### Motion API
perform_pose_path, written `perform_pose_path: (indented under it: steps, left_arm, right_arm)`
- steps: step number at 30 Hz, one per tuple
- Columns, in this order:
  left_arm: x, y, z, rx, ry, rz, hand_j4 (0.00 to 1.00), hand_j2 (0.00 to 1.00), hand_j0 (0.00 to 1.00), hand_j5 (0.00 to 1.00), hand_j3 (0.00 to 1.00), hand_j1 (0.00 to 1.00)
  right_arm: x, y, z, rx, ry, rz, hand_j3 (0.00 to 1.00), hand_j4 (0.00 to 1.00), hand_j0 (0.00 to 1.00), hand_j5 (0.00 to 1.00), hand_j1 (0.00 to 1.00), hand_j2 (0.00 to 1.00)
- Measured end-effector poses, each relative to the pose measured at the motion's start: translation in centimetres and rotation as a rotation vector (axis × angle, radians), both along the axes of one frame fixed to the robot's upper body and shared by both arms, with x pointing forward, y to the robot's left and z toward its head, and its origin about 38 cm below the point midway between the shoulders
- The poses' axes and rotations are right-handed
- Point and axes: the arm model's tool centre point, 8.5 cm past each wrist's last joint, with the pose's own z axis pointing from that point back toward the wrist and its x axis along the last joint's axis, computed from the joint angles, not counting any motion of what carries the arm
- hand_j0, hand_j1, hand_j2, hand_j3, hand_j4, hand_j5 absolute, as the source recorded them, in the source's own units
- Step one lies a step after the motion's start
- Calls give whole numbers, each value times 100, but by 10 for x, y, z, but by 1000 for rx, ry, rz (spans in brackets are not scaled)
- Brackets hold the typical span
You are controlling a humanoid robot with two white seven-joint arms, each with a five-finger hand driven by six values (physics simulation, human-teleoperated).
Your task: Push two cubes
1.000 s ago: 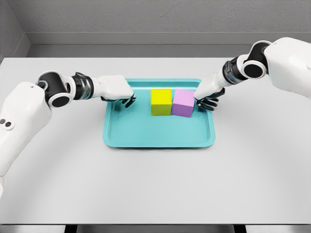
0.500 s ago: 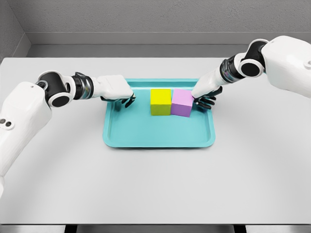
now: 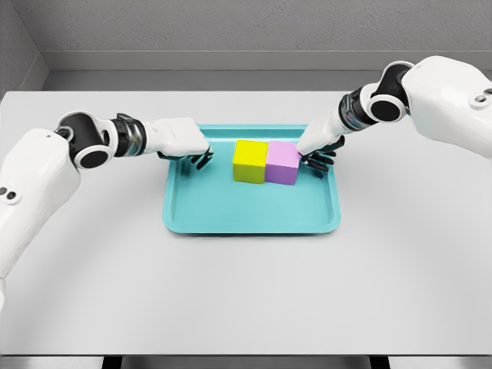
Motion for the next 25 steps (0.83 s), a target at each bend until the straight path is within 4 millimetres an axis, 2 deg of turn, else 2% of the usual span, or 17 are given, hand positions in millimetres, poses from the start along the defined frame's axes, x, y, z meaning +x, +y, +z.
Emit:
perform_pose_path:
  steps: [4, 6, 10, 12, 13, 14, 15, 16, 17, 18, 19, 20, 21, 23, 25]
  left_arm:
    - [-3, -1, 8, -24, -8, -15, 35, 35, 35, 35, 35, 35]
    - [-9, 10, 19, -45, -19, -22, 35, 35, 35, 35, 35, 35]
    - [-21, 56, 40, -27, -43, 3, 35, 35, 35, 35, 35, 35]
    - [-25, 77, 44, -8, -43, 25, 35, 35, 35, 35, 35, 35]
    - [-29, 88, 41, 6, -32, 40, 35, 35, 35, 35, 35, 35]
    - [-32, 98, 38, 17, -25, 57, 35, 35, 35, 35, 35, 35]
    - [-34, 109, 36, 28, -16, 75, 36, 36, 36, 36, 36, 36]
    - [-36, 117, 36, 33, -16, 90, 44, 44, 44, 44, 44, 44]
    - [-37, 124, 37, 36, -16, 103, 63, 63, 63, 63, 63, 63]
    - [-37, 133, 40, 42, -20, 121, 100, 100, 100, 100, 100, 100]
    - [-38, 142, 40, 46, -16, 139, 100, 100, 100, 100, 100, 100]
    - [-41, 149, 36, 42, -5, 156, 100, 100, 100, 100, 100, 100]
    - [-42, 154, 39, 35, -7, 167, 100, 100, 100, 100, 100, 100]
    - [-40, 158, 44, 22, -16, 178, 100, 100, 100, 100, 100, 100]
    - [-39, 151, 42, 0, -11, 171, 100, 100, 100, 100, 100, 100]
  right_arm:
    - [0, -2, 0, 5, 2, -4, 12, 12, 12, 12, 12, 12]
    - [0, -4, 2, 5, -1, -7, 12, 12, 12, 12, 12, 12]
    - [1, -13, 4, 4, -4, -18, 12, 12, 12, 12, 12, 12]
    - [4, -18, 15, 3, -24, -21, 12, 12, 12, 12, 12, 12]
    - [4, -23, 21, 4, -32, -26, 12, 12, 12, 12, 12, 12]
    - [8, -31, 35, 5, -56, -33, 13, 13, 13, 13, 13, 13]
    - [6, -41, 35, 11, -52, -42, 13, 13, 13, 13, 13, 13]
    - [6, -52, 40, 24, -56, -53, 13, 13, 13, 13, 13, 13]
    - [6, -64, 46, 36, -62, -68, 15, 15, 15, 15, 15, 15]
    - [4, -78, 46, 49, -59, -86, 20, 20, 20, 20, 20, 20]
    - [3, -93, 51, 63, -65, -107, 28, 28, 28, 28, 28, 28]
    - [2, -109, 56, 72, -73, -133, 53, 53, 53, 53, 53, 53]
    - [0, -127, 60, 78, -80, -164, 100, 100, 100, 100, 100, 100]
    - [-5, -160, 68, 83, -96, -228, 100, 100, 100, 100, 100, 100]
    - [-18, -187, 44, 90, -53, -284, 100, 100, 100, 100, 100, 100]
